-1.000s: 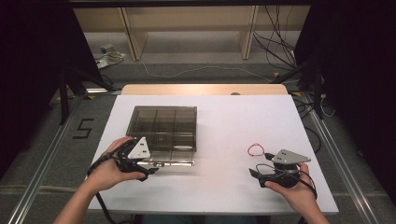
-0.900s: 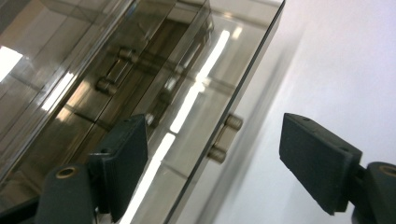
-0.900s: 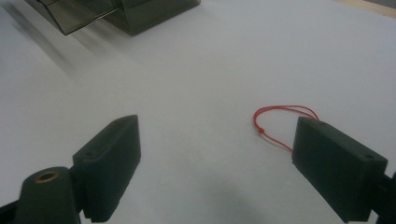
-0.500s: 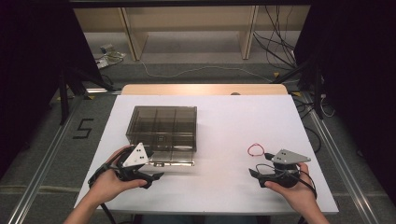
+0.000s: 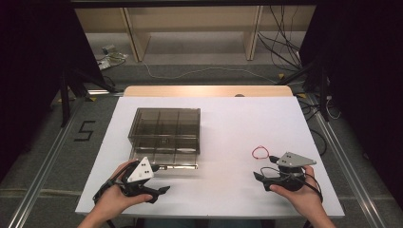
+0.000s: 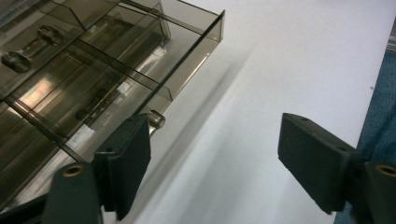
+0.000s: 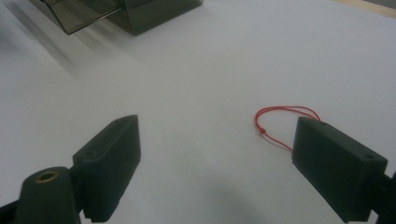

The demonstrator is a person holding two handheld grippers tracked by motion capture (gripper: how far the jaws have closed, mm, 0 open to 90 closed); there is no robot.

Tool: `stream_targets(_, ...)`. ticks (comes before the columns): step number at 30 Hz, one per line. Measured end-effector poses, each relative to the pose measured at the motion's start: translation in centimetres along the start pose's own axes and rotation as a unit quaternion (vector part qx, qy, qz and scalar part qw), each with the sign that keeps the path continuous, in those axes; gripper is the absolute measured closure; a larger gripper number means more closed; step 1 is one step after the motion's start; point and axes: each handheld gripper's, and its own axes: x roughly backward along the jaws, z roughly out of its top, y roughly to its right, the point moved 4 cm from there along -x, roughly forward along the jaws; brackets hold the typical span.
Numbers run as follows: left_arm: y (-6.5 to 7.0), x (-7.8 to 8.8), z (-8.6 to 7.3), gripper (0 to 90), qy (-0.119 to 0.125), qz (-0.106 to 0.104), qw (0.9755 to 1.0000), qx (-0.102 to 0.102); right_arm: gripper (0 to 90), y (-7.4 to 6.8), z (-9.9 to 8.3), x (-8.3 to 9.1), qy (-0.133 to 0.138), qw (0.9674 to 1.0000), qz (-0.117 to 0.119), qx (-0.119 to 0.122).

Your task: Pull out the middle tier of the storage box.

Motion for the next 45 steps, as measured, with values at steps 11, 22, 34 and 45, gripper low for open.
stream_targets(11,0.8,-0.7,-1.1,27.0,-0.024,-0.002,0.9997,0.002,16.0,0.0,0.0,0.0,0.000,1.0000,0.001,-0.002)
stream_targets(22,0.8,-0.8,-1.8,27.5,-0.032,-0.009,0.9994,0.000,16.0,0.0,0.2,-0.2,-0.001,1.0000,-0.004,-0.001)
stream_targets(34,1.2,-1.3,-1.7,27.8,-0.045,-0.016,0.9988,-0.013,16.0,0.1,0.1,-0.3,-0.003,1.0000,-0.004,-0.003)
stream_targets(45,1.1,-1.4,-1.8,28.8,-0.050,-0.016,0.9985,-0.018,16.1,-0.3,0.2,-0.6,-0.008,1.0000,0.005,0.004)
